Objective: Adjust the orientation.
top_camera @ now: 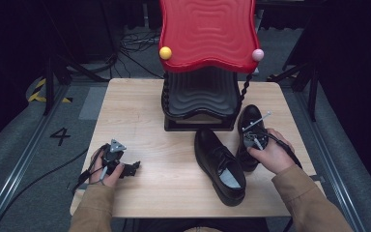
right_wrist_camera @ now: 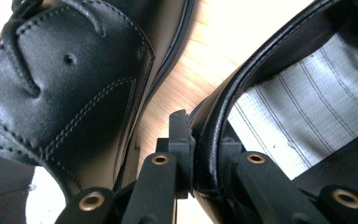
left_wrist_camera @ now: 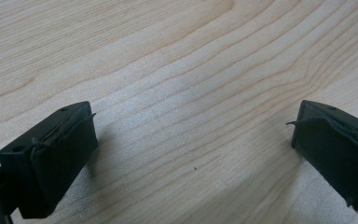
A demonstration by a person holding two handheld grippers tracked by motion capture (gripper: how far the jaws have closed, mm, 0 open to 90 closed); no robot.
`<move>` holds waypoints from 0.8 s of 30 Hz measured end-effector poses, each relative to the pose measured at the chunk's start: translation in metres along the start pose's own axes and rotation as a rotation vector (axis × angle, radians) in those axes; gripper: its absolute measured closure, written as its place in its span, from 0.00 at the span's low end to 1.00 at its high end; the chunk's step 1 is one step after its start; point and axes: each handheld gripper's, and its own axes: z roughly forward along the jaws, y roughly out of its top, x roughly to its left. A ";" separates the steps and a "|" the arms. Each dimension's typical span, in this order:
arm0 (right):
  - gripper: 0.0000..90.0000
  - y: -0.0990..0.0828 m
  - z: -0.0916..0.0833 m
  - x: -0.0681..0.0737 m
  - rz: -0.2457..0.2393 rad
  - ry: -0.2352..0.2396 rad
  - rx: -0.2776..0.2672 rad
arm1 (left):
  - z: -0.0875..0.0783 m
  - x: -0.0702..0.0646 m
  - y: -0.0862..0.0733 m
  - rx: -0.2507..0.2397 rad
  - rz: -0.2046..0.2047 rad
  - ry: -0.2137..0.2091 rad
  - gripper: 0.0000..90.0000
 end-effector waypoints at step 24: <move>0.88 -0.049 -0.064 0.030 -0.298 -0.011 0.008 | 0.000 0.000 0.000 0.000 0.001 0.002 0.00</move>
